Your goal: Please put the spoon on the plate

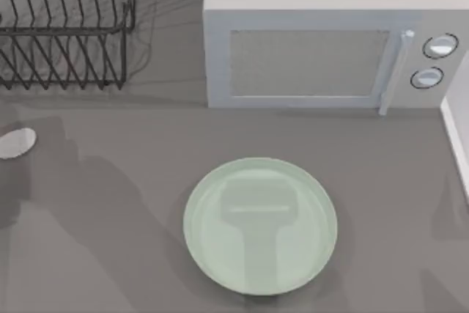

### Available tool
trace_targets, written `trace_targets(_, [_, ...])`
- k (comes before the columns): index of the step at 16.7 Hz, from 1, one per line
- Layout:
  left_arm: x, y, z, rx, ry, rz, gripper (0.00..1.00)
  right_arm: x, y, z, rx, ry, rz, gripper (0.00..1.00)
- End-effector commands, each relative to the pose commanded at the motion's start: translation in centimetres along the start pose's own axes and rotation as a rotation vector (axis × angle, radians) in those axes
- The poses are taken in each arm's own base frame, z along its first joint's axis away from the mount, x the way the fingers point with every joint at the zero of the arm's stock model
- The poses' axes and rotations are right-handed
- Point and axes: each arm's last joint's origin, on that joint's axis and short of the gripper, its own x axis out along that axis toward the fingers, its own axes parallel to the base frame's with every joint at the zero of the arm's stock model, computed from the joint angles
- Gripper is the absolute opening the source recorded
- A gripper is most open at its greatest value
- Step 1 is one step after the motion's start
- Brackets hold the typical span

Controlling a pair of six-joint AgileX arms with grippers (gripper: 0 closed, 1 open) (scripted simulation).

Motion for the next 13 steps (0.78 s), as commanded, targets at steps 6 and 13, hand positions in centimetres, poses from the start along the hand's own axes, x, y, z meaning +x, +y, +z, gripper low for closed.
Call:
trace_targets(6, [0.0,0.0,0.0,0.0,0.0,0.0,0.25,0.0,0.0,0.0,0.0,0.0,0.0,1.0])
trace_targets(13, [0.0,0.0,0.0,0.0,0.0,0.0,0.0,0.0,0.0,0.0,0.0,0.0,0.0,1.0])
